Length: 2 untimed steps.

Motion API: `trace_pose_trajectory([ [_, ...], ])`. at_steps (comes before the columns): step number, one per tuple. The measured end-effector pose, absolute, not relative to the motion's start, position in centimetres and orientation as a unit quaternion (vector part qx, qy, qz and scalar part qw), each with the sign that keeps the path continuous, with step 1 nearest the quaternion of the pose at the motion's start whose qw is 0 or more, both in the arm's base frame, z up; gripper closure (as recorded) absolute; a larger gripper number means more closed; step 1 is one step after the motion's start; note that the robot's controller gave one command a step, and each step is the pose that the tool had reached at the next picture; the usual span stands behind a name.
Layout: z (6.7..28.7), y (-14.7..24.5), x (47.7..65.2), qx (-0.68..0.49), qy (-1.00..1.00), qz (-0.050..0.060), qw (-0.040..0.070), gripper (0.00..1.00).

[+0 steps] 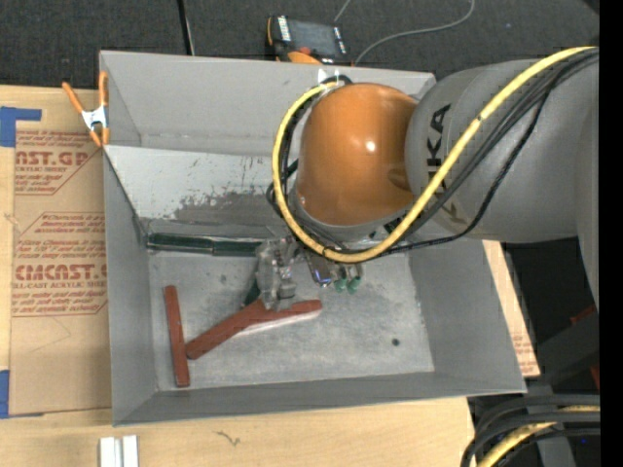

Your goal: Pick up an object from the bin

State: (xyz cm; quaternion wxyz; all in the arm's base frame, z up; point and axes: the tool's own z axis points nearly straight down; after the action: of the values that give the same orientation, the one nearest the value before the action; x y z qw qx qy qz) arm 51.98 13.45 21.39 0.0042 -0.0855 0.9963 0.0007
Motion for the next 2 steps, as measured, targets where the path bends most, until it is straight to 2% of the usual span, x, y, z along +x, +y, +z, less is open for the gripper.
trace_pose_trajectory([
  [1,20.9,13.4,51.9,-0.086,0.996,0.000,0.000,0.00],
  [2,6.9,11.9,51.1,0.038,0.999,0.001,0.002,0.00],
])
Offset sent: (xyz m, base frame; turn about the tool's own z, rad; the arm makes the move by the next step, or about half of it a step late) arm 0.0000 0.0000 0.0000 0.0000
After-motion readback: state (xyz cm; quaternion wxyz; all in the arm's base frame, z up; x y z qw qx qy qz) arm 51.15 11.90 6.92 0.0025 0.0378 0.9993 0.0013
